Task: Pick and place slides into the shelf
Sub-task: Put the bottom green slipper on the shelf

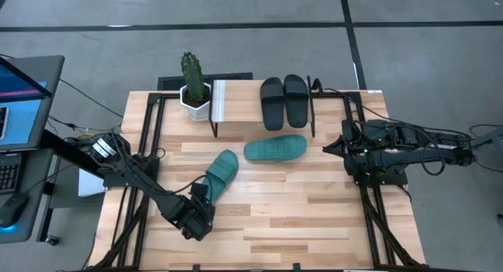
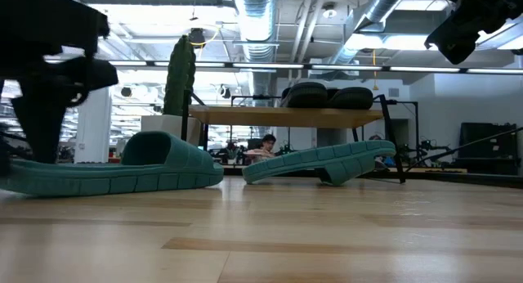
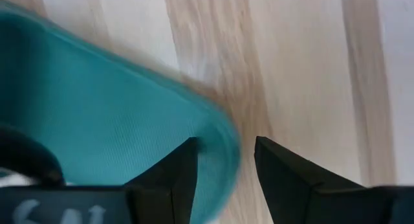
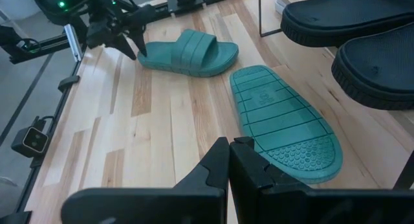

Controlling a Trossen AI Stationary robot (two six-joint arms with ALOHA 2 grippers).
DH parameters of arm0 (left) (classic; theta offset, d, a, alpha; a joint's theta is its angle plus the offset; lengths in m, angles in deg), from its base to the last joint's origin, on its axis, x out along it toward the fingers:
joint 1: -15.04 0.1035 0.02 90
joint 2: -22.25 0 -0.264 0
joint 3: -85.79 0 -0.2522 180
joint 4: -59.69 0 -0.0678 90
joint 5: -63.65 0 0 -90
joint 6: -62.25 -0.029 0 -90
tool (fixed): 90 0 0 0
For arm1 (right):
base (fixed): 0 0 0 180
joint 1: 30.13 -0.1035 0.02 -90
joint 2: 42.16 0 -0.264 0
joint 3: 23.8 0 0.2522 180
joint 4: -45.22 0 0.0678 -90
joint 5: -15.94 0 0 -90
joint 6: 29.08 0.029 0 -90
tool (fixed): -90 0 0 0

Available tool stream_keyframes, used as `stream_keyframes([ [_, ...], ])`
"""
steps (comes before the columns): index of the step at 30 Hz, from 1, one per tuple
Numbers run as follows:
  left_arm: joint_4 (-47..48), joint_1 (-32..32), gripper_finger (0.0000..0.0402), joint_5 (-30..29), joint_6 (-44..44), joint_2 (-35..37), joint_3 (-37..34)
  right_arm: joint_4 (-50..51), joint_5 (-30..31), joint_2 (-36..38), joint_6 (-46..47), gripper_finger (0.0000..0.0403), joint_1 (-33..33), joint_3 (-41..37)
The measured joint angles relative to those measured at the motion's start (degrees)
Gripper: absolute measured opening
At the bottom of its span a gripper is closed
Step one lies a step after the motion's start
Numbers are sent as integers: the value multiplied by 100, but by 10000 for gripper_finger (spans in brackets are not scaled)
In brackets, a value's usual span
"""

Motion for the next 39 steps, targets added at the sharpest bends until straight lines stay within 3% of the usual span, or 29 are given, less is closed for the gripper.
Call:
stream_keyframes([
  [5, -626, 130, 144, -66, 203, -44, -260, 0, -1, 0, 2, 0, 0, 0],
  [13, -561, 117, 139, -126, 184, -234, -249, -50, -1, 0, 6, 0, 0, -2],
  [16, -477, 146, 110, 26, 190, -236, -243, -88, -1, 0, 6, 0, 0, -2],
  [21, -440, 273, 20, 545, 435, -227, -233, -279, -1, 0, 2, 0, 0, -2],
  [26, -407, 301, 17, 621, 832, -240, -148, -317, -1, 0, -2, 0, 0, -2],
  [39, 236, 168, 5, 781, 1026, -312, 938, -246, -1, 0, 50, 0, 0, -2],
])
